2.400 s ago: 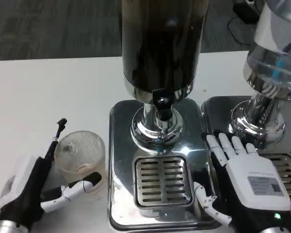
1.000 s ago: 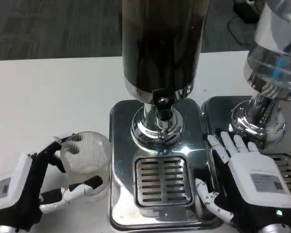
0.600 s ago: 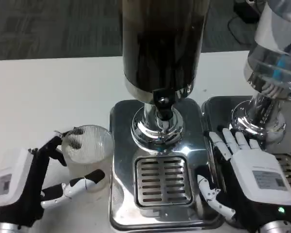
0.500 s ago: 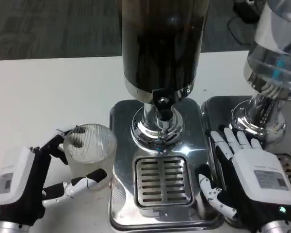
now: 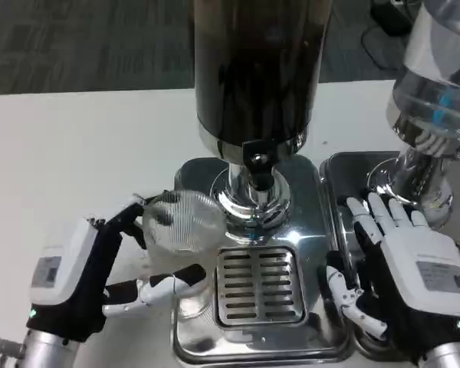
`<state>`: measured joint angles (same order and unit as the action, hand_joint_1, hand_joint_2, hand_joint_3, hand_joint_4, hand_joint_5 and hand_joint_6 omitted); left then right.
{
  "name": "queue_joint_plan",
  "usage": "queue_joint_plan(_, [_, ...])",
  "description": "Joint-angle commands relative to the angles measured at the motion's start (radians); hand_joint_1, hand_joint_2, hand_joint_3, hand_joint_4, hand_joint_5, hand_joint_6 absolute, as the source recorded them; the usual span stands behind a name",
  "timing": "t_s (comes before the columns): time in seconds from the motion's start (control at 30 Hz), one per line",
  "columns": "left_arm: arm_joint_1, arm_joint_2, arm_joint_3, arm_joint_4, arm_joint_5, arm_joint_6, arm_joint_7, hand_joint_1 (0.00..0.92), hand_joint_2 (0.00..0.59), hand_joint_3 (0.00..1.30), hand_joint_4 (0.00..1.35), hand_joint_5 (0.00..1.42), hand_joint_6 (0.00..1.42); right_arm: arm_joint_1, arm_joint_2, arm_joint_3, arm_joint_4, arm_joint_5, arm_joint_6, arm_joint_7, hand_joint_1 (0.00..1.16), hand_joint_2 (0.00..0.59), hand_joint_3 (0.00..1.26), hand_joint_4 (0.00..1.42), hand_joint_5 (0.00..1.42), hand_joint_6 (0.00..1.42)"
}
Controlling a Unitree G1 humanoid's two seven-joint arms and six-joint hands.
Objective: Grasp the cup under the faucet to collect the drink, then remove the cup.
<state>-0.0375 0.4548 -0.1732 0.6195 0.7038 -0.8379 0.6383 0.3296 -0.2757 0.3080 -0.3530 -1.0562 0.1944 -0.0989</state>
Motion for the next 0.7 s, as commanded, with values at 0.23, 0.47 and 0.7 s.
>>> queue_joint_plan(0.23, [-0.141, -0.058, -0.100, 0.068, 0.050, 0.000, 0.015, 0.354, 0.154, 0.50, 0.53, 0.75, 0.66, 0.009, -0.029, -0.058, -0.032, 0.039, -0.010, 0.019, 0.23, 0.486, 0.08, 0.00, 0.00, 0.00])
queue_joint_plan(0.47, [-0.225, -0.095, -0.158, 0.174, 0.073, -0.002, 0.040, 0.354, 0.155, 0.50, 0.53, 0.75, 0.66, 0.011, -0.026, -0.079, -0.038, 0.041, -0.003, 0.016, 0.24, 0.481, 0.08, 0.00, 0.00, 0.00])
queue_joint_plan(0.7, [-0.266, -0.106, -0.198, 0.239, 0.089, -0.009, 0.065, 0.354, 0.155, 0.50, 0.53, 0.75, 0.66, 0.014, -0.017, -0.080, -0.034, 0.044, -0.002, 0.016, 0.24, 0.479, 0.08, 0.00, 0.00, 0.00])
